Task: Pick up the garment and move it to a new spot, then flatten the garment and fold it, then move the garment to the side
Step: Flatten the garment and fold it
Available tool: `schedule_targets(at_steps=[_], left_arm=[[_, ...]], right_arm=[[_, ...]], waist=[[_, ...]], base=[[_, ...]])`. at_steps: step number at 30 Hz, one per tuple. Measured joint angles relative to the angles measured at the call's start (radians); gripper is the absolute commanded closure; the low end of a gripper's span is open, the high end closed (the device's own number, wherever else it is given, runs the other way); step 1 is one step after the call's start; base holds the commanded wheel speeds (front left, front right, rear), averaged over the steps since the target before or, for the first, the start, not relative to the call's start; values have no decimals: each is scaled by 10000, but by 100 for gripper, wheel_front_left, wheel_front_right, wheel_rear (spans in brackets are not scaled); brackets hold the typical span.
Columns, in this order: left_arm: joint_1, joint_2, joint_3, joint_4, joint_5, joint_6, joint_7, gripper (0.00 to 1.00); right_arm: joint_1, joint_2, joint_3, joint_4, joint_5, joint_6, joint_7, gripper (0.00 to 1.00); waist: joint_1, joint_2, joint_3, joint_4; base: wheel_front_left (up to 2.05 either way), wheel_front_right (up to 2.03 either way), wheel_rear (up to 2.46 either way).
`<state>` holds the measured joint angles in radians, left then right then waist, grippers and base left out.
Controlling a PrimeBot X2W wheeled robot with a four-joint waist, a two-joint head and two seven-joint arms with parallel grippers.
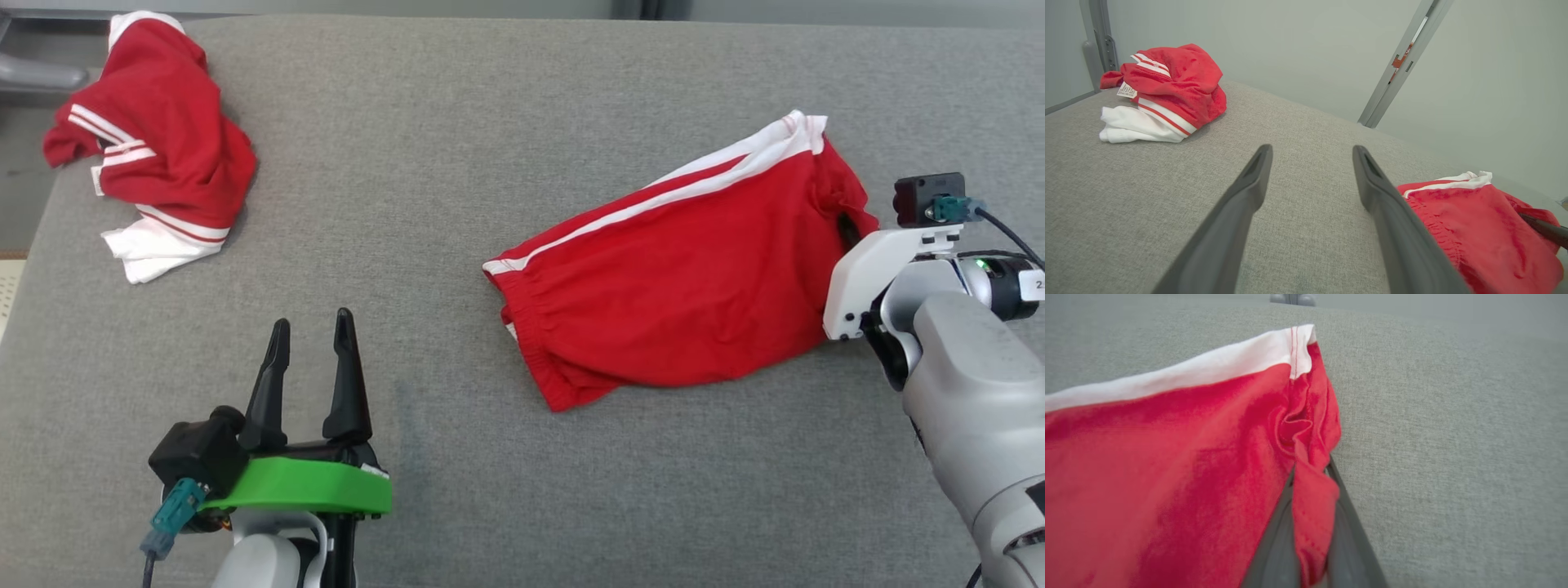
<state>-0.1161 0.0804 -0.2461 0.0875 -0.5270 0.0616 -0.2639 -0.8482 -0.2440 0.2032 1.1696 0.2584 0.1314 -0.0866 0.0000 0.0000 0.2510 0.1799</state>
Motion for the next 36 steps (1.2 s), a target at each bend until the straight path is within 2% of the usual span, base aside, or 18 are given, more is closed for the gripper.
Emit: schedule_targets(at_steps=[7,11,20,29,33,36], left_arm=[[158,90,67,6,-2,75,4,0],[317,140,142,-13,-4,134,27,0],[440,253,151,-107,17,274,29,0],[440,278,144,-19,12,311,31,0],[446,272,140,0,-2,314,31,0],[453,265,134,4,-4,324,31,0]], right_arm=[[1131,178,-272,-656,798,0,-1384,100],[2089,502,-663,-1229,936,0,-1691,100],[4335,1453,-2499,-3825,88,0,-1760,100],[4923,1866,-3137,-4849,-803,-2,-1762,100],[4796,1918,-2661,-5219,-947,-2,-1749,100],[4432,1921,-1662,-5507,-424,-2,-1664,100]], waist=[[0,0,-288,-786],[0,0,-469,-1264],[0,0,-883,-2202],[0,0,-1158,-2015],[0,0,-1251,-1769],[0,0,-1317,-1588]], base=[[0,0,0],[0,0,0],[0,0,0],[0,0,0],[0,0,0],[0,0,0]])
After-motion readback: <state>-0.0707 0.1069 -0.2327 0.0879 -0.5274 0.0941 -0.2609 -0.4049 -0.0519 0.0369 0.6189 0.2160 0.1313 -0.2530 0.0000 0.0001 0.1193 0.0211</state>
